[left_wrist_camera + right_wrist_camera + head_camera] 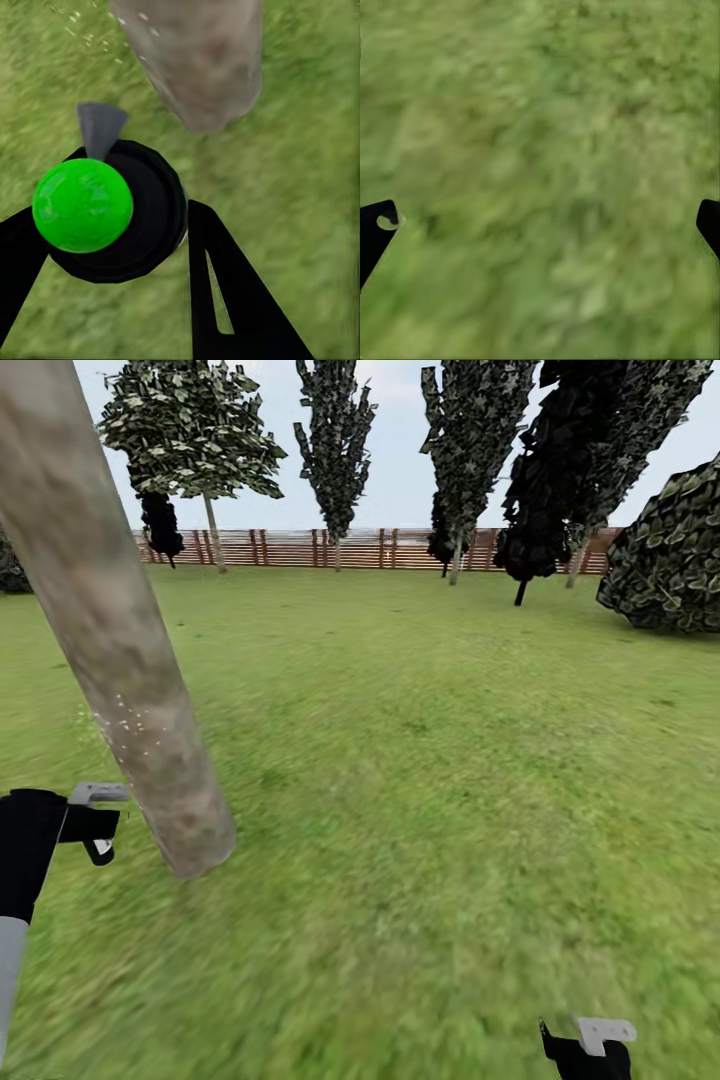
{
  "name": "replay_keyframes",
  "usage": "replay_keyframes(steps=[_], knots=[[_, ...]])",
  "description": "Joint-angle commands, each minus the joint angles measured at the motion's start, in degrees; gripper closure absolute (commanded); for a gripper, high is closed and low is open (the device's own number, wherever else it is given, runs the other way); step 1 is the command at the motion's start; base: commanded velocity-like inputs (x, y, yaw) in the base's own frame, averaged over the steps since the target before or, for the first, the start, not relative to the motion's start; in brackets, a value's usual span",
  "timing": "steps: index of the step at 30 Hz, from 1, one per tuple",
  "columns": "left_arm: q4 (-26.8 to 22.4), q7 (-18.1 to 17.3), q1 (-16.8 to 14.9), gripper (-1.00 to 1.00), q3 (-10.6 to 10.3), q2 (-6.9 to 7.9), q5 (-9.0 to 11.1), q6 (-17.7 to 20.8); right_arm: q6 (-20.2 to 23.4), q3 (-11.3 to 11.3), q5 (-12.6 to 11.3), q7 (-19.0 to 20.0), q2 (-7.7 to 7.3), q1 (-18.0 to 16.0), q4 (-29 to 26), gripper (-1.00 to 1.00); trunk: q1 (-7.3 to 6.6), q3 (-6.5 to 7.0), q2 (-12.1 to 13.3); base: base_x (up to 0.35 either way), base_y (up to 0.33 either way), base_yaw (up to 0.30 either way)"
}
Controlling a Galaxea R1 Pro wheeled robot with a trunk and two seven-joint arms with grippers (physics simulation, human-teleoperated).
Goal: In the garden, pick up the pesticide atomizer on the floor and spray pesticide onto both trees until each tree trunk is fully covered.
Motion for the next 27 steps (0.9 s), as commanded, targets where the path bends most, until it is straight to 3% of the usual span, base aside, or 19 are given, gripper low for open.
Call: replay_keyframes(steps=[1,4,10,20,25,27], knots=[[-0.06,-0.63,-0.06,1.0,1.13,-0.03,-0.36,0.15,-0.25,-0.48,0.28,0.32,0.01,-0.04,0.05,-1.0,0.01,-0.05,-0.02,0.218,-0.147,0.256],[0.2,-0.5,-0.02,1.0,2.17,-0.02,-0.59,0.1,-0.25,-0.48,0.28,0.32,0.01,-0.04,0.05,-1.0,0.01,-0.05,-0.02,0.147,-0.049,0.27],[2.83,0.32,0.03,1.0,2.19,-0.28,-0.88,0.03,-0.25,-0.48,0.28,0.32,0.01,-0.04,0.05,-1.0,0.01,-0.05,-0.02,0.022,-0.018,0.181],[2.85,0.6,2.35,1.0,1.92,-1.82,-0.97,-0.05,-0.25,-0.48,0.28,0.32,0.01,-0.04,0.05,-1.0,0.01,-0.05,-0.02,0.133,-0.229,0.005],[2.91,0.61,2.83,1.0,1.92,-1.87,-1.46,-0.02,-0.25,-0.48,0.28,0.32,0.01,-0.04,0.05,-1.0,0.01,-0.05,-0.02,0.112,-0.255,0.217],[2.96,0.61,3.45,1.0,2.01,-1.8,-2.57,-0.04,-0.25,-0.48,0.28,0.32,0.01,-0.04,0.05,-1.0,0.01,-0.05,-0.02,0.095,-0.265,0.273]])
